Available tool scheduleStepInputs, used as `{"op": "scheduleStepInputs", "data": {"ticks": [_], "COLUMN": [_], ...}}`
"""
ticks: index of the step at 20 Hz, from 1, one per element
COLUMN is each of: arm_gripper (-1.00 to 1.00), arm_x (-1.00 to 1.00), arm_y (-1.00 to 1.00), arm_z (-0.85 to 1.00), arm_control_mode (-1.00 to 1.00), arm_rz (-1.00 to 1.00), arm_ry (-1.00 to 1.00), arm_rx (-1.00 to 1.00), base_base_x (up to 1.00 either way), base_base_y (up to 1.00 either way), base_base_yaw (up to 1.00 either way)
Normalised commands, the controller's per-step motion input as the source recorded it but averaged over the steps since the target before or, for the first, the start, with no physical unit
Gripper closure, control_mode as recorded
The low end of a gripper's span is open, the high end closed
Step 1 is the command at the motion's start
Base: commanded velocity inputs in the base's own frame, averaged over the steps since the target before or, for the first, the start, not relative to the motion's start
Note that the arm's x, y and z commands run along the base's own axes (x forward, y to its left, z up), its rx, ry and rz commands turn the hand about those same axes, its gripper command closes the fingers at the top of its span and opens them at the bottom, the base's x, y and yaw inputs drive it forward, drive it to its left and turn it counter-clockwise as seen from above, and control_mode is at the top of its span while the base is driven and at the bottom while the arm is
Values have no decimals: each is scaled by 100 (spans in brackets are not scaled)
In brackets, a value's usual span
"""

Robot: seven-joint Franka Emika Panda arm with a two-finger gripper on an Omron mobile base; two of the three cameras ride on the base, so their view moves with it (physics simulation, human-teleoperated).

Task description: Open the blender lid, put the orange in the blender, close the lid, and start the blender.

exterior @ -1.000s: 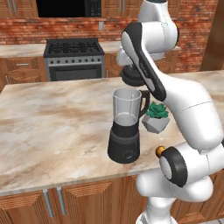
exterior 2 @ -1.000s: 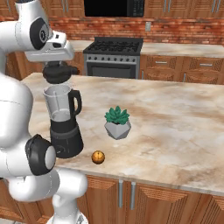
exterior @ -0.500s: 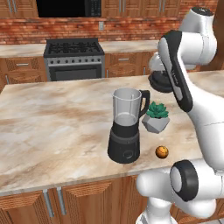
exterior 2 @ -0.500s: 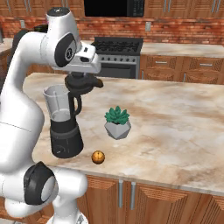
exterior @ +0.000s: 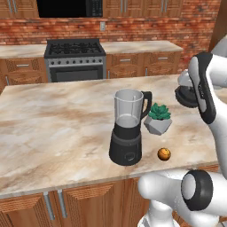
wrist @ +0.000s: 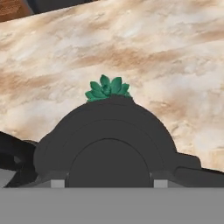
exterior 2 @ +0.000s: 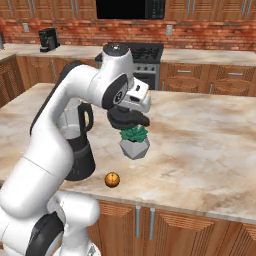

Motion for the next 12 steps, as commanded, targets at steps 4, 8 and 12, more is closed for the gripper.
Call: {"op": "scheduleStepInputs", "data": {"ticks": [4, 8, 12], "arm_gripper": [100, 100, 100], "arm_x": [1, 12, 21], "arm_y": [-100, -100, -100], "arm_z": [-86, -100, -100], "arm_control_mode": [-100, -100, -100], "arm_rz": [-12, -8, -4], "arm_ry": [8, 14, 15], "arm_rx": [11, 11, 11], "base_base_x": [0, 0, 0], "base_base_y": [0, 0, 0], "base_base_yaw": [0, 0, 0]}}
